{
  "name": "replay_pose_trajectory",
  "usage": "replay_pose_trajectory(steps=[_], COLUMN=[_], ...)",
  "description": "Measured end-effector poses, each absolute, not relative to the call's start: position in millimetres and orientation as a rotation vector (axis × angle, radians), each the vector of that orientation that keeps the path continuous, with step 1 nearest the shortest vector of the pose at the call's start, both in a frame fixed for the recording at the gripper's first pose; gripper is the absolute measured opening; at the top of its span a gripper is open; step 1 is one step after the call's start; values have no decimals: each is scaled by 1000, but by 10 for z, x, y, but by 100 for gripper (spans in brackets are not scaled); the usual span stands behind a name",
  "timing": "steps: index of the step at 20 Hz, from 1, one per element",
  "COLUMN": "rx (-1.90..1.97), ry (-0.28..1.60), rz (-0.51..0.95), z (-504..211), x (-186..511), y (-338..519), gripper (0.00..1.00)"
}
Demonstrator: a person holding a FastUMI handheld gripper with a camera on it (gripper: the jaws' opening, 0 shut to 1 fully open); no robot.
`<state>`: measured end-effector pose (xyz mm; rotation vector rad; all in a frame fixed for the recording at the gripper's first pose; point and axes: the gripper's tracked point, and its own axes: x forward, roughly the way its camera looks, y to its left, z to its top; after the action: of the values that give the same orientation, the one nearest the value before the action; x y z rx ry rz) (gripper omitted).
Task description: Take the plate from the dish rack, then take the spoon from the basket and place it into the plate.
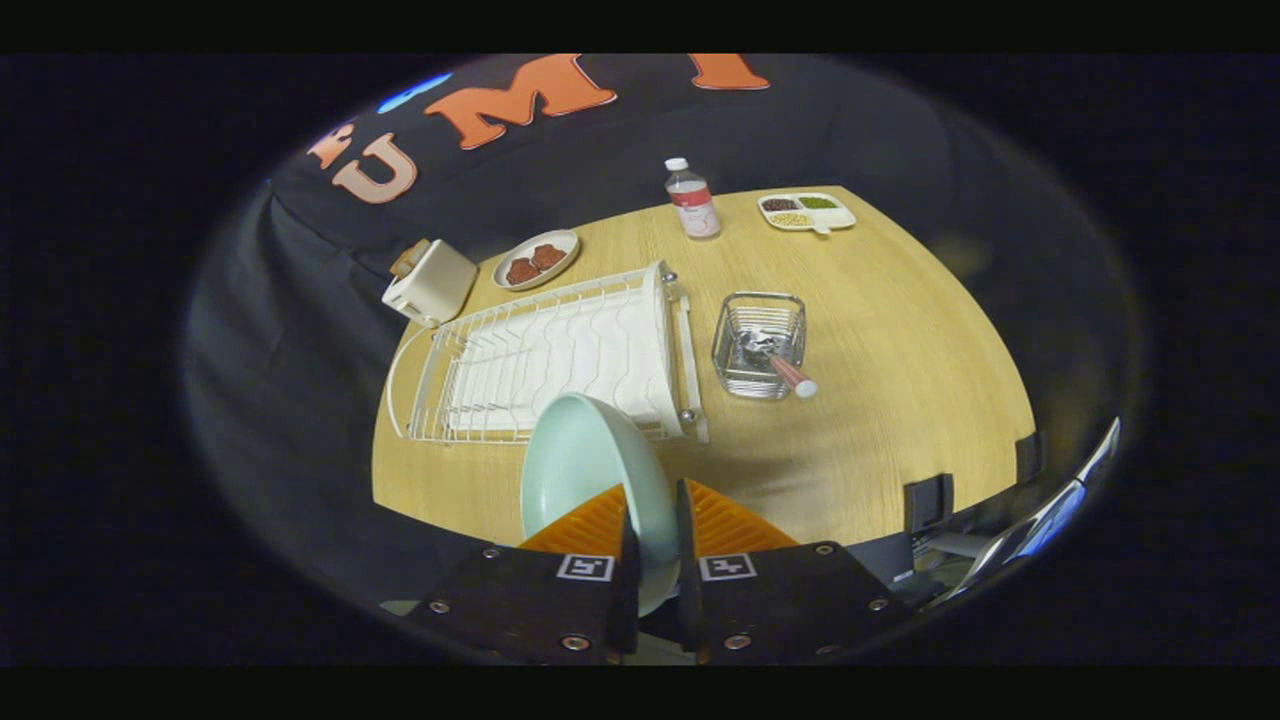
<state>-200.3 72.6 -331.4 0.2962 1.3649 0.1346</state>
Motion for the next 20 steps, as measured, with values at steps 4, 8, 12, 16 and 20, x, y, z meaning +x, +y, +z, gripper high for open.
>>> replay_pose_trajectory(steps=[4, 8, 12, 16, 20], rx=[345, 400, 440, 457, 476], ry=[1394, 1409, 1398, 1405, 1407], rz=[147, 154, 157, 174, 148], z=[-3536, -3762, -3953, -4146, -4363], x=[-2204, -2348, -2399, -2484, -2522], y=[708, 740, 807, 905, 924], gripper=[17, 17, 17, 17, 17])
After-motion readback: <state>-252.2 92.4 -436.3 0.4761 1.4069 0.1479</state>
